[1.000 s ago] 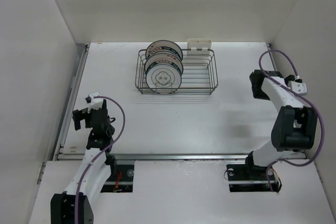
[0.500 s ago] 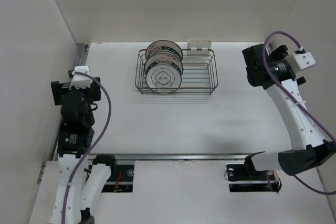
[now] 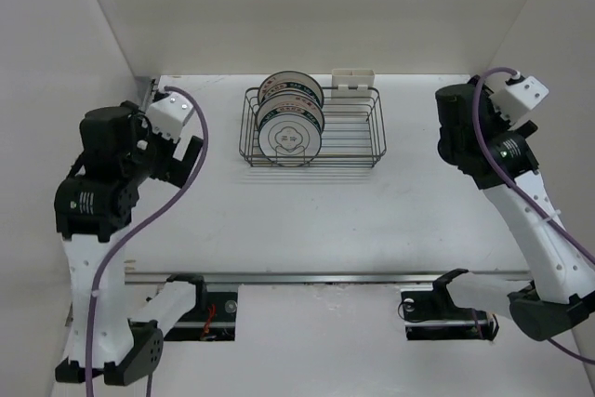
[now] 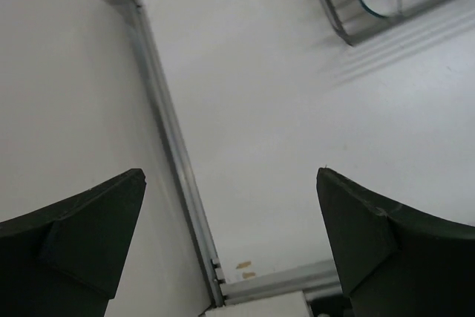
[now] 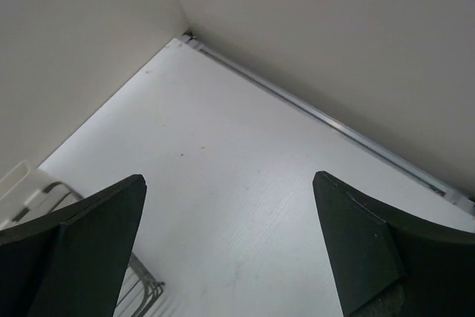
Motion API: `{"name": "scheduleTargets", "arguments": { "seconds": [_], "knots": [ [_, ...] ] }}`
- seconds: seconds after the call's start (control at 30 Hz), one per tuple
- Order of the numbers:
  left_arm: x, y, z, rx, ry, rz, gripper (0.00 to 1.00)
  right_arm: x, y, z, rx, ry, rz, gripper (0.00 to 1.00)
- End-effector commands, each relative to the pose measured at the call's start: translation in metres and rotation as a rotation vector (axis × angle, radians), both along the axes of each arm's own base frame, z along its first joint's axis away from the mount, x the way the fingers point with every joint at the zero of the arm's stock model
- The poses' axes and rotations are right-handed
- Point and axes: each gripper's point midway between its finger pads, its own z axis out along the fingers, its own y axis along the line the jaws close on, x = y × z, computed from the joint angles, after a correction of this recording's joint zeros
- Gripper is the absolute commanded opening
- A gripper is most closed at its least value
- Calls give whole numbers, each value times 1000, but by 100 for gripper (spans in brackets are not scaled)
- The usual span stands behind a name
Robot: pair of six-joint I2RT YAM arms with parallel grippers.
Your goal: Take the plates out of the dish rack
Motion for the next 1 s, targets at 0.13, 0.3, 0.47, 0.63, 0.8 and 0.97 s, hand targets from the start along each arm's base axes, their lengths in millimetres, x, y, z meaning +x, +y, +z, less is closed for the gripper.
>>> {"name": "scheduleTargets", "arguments": {
  "seconds": [0.13,0.3,0.47,0.63,0.8,0.97],
  "knots": [
    [11,-49,-27,-39,247,-296,100,55,63,36,-26,-31,455,100],
    [68,-95,-67,76,462,-434,100,77,134,65,5,-128,850,100],
    [124,-155,-85,122,449,-567,97,89,184,82,26,-224,1085,100],
    [176,-211,-108,9,384,-674,73,97,206,75,33,-201,1183,100],
    [206,-243,-128,-104,388,-693,58,109,217,56,37,-151,1216,100],
    [218,-254,-158,-158,446,-699,57,111,224,47,48,-119,1245,100]
  ]
}}
